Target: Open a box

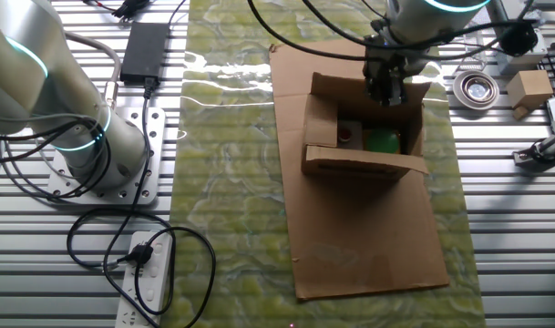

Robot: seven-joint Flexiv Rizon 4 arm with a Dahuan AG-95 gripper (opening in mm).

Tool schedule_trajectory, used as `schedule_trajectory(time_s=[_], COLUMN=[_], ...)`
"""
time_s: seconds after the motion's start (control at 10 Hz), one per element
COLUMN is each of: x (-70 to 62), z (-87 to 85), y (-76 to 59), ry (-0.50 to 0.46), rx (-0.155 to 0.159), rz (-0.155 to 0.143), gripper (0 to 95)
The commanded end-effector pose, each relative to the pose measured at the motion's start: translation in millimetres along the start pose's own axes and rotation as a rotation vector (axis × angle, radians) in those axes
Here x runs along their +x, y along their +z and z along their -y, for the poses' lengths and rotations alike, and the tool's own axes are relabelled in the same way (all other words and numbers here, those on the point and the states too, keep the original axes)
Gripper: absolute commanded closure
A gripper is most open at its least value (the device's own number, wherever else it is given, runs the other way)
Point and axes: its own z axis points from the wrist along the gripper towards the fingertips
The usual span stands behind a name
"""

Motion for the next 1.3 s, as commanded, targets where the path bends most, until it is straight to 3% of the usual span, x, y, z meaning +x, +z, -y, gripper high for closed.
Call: schedule_trajectory(time_s=[0.1, 0.4, 0.7, 1.3], x=[1.7, 6.8, 5.2, 1.1], z=[1.0, 12.2, 8.1, 0.1], y=[-1.0, -8.5, -6.8, -0.2], ry=[-0.01, -0.047, -0.052, -0.039], rx=[0.01, 0.027, 0.032, 0.034], rz=[0.001, -0.011, 0.009, 0.003], gripper=[95.0, 95.0, 95.0, 95.0])
